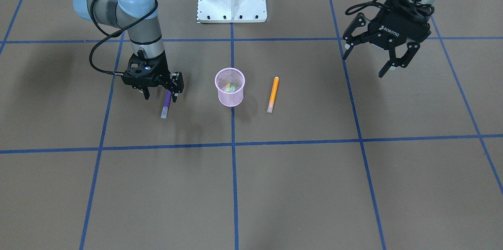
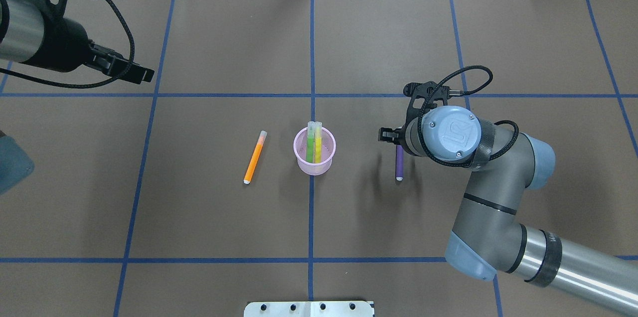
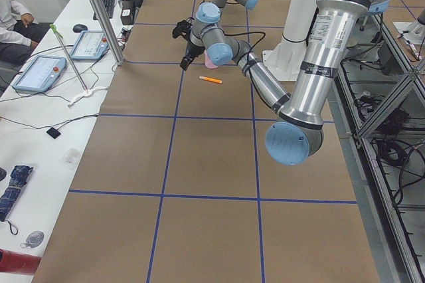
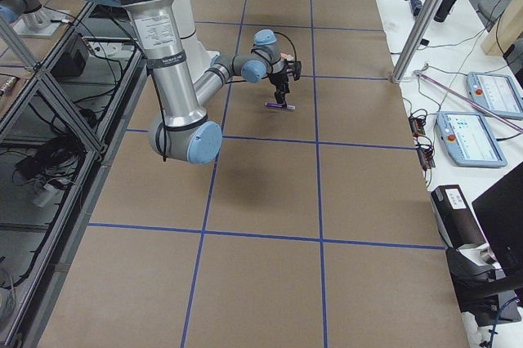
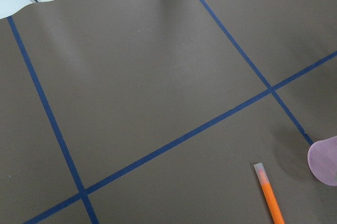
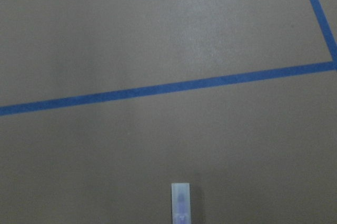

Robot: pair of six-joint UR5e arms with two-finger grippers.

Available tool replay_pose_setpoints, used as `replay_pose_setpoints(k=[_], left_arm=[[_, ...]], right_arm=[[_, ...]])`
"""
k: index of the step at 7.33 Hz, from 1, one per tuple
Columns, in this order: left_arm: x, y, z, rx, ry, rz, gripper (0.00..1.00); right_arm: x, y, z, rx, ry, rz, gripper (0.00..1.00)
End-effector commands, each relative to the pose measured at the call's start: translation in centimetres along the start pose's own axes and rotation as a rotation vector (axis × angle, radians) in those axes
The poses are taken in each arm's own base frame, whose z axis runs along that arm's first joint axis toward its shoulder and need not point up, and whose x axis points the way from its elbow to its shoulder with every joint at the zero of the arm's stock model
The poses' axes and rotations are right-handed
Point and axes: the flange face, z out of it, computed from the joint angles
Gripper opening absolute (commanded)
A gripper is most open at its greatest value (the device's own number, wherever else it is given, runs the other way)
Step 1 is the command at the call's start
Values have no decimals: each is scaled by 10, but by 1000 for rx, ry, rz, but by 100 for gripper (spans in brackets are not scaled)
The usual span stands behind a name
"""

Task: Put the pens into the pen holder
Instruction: 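Lower the right gripper onto the purple marker and grasp it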

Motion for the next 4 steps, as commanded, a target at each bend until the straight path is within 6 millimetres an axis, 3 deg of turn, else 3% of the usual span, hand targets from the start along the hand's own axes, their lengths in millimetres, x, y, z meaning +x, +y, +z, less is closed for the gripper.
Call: replay_pose_setpoints(k=[1,4], left_arm=[[1,0,0,2,0,-3,100],[1,0,-3,7,1,-3,100]], right_arm=[[8,14,13,-7,25,-17,61],[4,18,33,-14,22,-34,56]])
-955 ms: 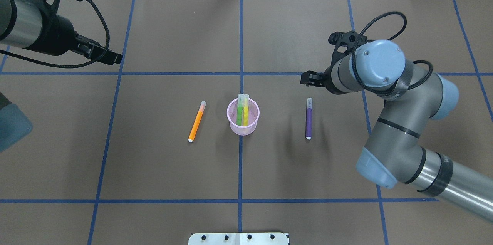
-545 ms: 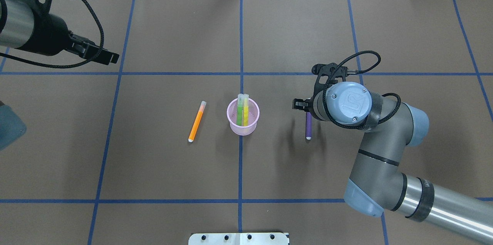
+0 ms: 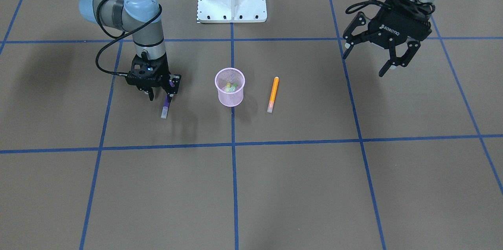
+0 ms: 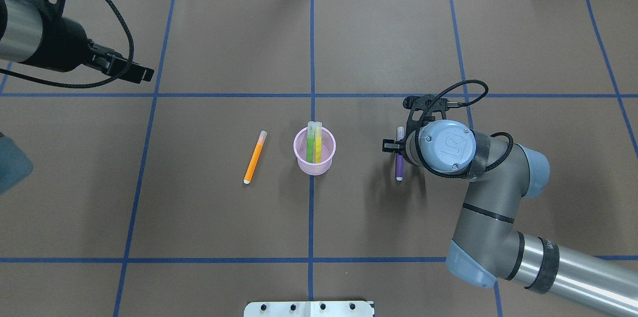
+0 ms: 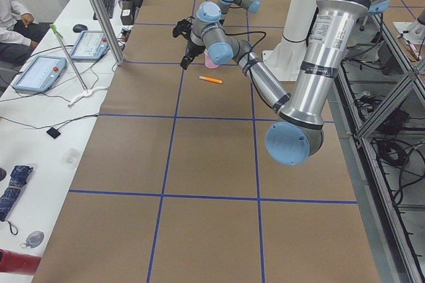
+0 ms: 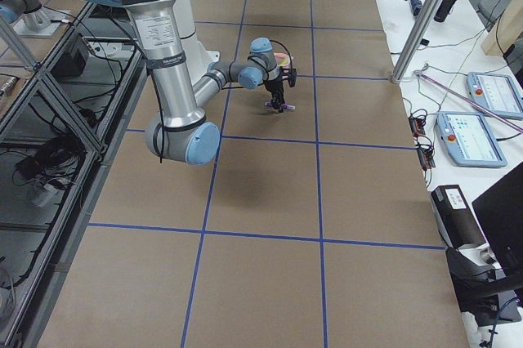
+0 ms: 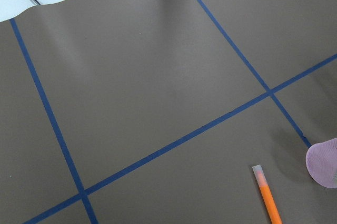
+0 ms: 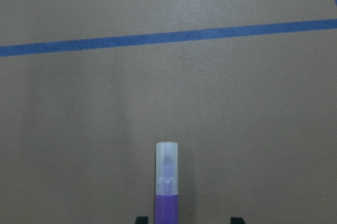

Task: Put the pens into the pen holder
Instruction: 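Lower the right gripper onto the purple marker and grasp it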

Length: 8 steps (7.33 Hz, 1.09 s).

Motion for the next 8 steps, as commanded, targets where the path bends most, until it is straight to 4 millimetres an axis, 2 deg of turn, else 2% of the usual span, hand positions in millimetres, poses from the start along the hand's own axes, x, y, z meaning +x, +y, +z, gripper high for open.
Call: replay_pose_setpoints(k=[1,2,3,4,5,7,8], left_arm=[[0,0,-1,1,0,0,100],[0,0,0,1,-2,-1,100],[0,0,1,-1,-2,-1,100],[-4,3,3,3,-23,-3,100],[-5,3,6,11,-44,-4,100],[-6,3,7,11,-46,-6,100],[-7,4,9,7,-49,-8,100]], right_arm=[[-6,3,7,-4,-3,-12,55],[-11,3,5,-6,-8,-17,51],[-12,3,4,-10,-11,-31,34],[-11,3,4,-6,-6,-49,10],[-11,2,4,-6,-4,-62,0],[-9,-3,2,3,-5,-64,0],[-7,-15,-6,20,-14,-54,0]])
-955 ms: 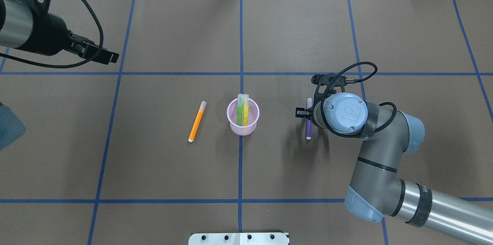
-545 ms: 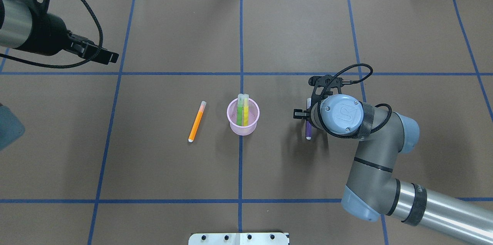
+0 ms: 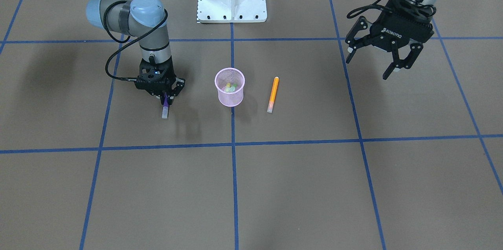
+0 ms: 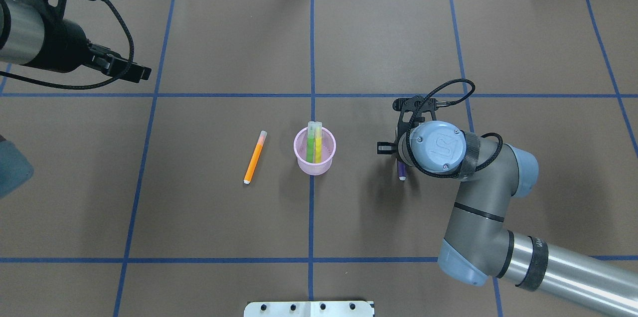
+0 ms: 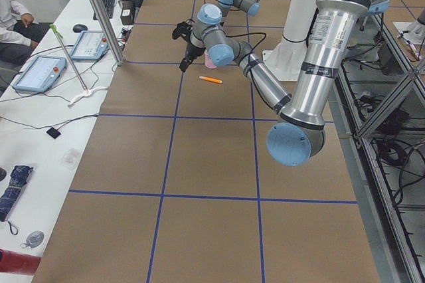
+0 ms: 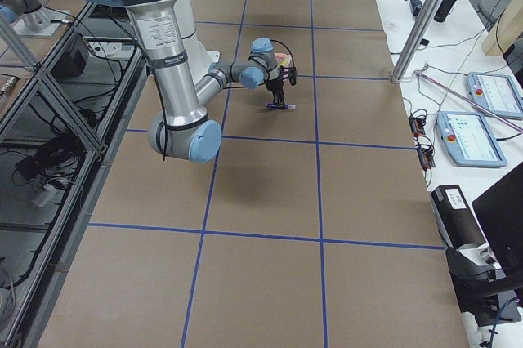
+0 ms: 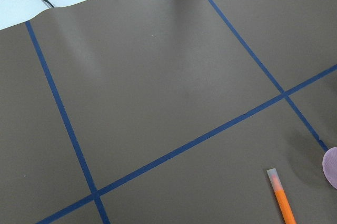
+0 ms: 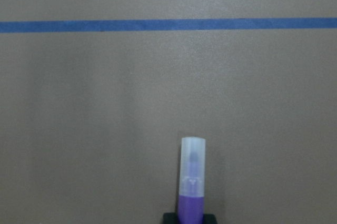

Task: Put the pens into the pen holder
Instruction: 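Lower the right gripper onto the purple marker and grasp it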

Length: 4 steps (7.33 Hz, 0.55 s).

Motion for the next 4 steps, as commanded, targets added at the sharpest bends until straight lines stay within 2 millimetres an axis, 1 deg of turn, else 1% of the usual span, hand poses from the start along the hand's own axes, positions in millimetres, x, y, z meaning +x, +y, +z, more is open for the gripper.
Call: replay_pose_setpoints(k=[1,2,3,4], left_arm=[[-2,2,3,-6,-4,-2,100],[-2,3,4,-9,-4,-3,100],[-3,4,6,-15,-7,-5,100],[-6,5,12,-24,-11,-9,100]], right_arm=[[5,-26,-18,41,-21,17,0],[2,-36,-37,115,-34,8,0],[-9,-50,-60,221,-50,17,0],[-26,-56,-75,327,-57,37,0]])
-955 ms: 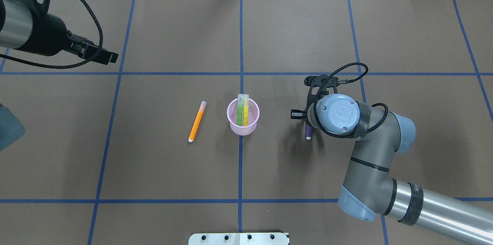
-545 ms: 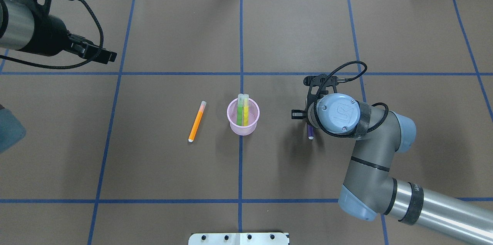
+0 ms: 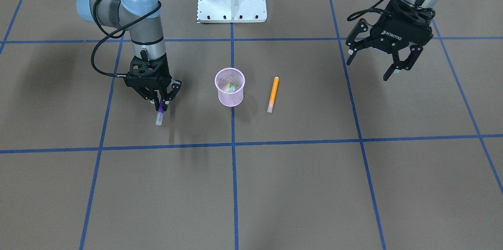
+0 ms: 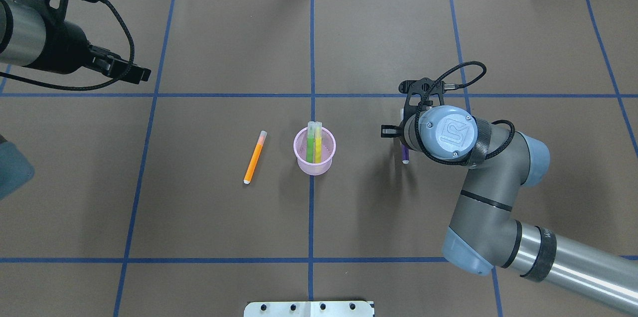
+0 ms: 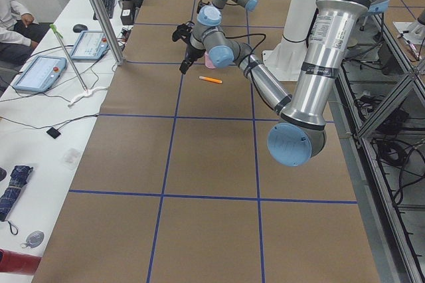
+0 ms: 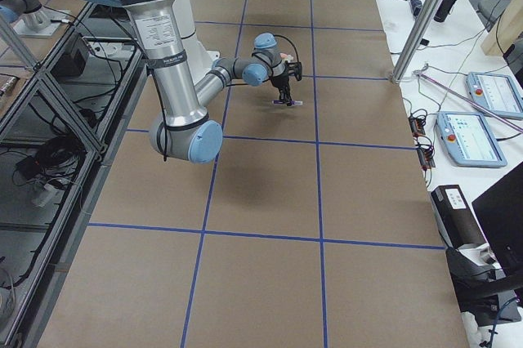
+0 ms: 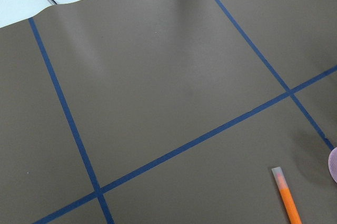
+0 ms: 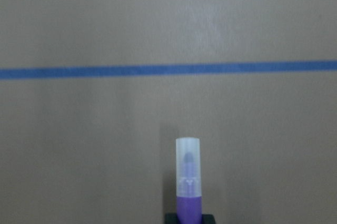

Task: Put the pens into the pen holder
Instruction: 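Lower the right gripper onto the purple marker and grasp it, then lift the purple marker upright and carry it over the pink cup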

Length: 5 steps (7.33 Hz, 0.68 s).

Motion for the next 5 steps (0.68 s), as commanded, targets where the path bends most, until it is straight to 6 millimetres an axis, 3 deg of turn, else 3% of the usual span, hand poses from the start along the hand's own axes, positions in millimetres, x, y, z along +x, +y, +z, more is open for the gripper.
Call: replay_pose_setpoints(k=[1,3,5], left_arm=[[-6,2,11,-19,-8,-8,100],[-6,1,13,-21,-8,-9,100],[-9,0,21,-30,-11,-14,100]], right_arm=[[-37,-12,-31,234,-19,40,0],[-89,10,-64,429,-70,89,0],[-127,50,-85,524,-101,66,0]])
